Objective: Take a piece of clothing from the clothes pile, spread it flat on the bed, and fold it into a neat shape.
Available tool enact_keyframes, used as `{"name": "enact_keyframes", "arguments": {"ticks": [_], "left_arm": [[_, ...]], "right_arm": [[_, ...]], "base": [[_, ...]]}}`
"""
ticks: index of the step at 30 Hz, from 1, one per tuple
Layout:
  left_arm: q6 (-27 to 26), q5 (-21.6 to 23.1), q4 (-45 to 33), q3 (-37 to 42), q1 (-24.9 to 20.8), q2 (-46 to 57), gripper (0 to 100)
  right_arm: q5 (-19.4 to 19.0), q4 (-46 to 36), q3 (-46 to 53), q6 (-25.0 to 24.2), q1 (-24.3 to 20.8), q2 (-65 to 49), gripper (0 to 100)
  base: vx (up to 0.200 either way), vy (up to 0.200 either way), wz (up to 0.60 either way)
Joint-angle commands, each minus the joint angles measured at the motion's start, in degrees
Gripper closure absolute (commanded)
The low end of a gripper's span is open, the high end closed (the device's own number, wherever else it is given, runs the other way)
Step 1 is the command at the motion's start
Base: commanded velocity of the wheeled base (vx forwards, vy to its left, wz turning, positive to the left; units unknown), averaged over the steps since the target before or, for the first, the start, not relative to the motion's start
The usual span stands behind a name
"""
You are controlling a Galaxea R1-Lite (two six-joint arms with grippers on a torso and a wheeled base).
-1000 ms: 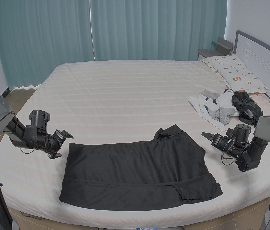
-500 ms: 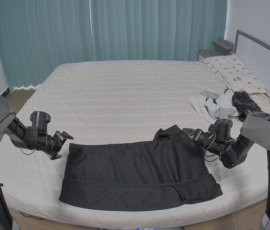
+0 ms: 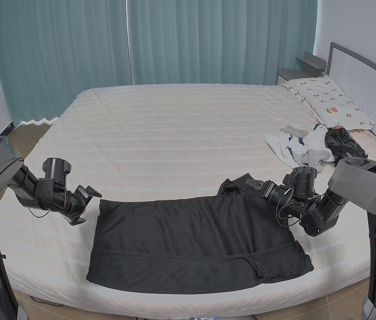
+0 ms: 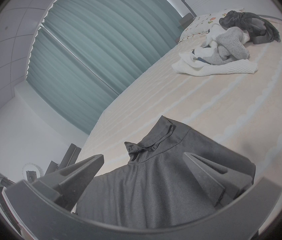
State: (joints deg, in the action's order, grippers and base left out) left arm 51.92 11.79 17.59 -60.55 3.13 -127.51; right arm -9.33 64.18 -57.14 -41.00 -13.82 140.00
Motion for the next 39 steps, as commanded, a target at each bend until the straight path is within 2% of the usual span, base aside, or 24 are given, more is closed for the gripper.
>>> {"name": "enact_keyframes", "arguments": {"ticks": [1, 6, 9, 12, 18, 29, 39], "left_arm": [[0.02, -0.01, -0.01, 0.08, -0.06, -0.46, 0], [-0.15, -0.01, 0.07, 0.35, -0.14, -0.72, 0], [-0.06, -0.01, 0.07, 0.26, -0.14, -0.72, 0], [-0.06, -0.01, 0.16, 0.43, -0.14, -0.72, 0], [-0.06, -0.01, 0.16, 0.52, -0.23, -0.72, 0], [-0.06, -0.19, 0.16, 0.70, -0.23, -0.81, 0], [-0.06, -0.36, 0.16, 0.70, -0.32, -0.81, 0]], "right_arm": [[0.01, 0.06, -0.08, -0.14, 0.03, 0.45, 0], [0.45, -0.20, -1.49, -0.40, -0.15, 0.89, 0], [1.77, -1.52, -4.83, -2.25, -0.50, 2.56, 0], [2.73, -6.35, -9.84, -3.92, -1.47, 4.85, 0], [2.12, -14.44, -20.21, -10.42, -2.61, 8.19, 0], [0.27, -24.02, -29.61, -11.39, -3.84, 11.70, 0], [0.71, -29.99, -39.63, -11.83, -3.58, 16.89, 0]], "base": [[0.000, 0.000, 0.00], [0.000, 0.000, 0.00], [0.000, 0.000, 0.00], [0.000, 0.000, 0.00], [0.000, 0.000, 0.00], [0.000, 0.000, 0.00], [0.000, 0.000, 0.00]]}}
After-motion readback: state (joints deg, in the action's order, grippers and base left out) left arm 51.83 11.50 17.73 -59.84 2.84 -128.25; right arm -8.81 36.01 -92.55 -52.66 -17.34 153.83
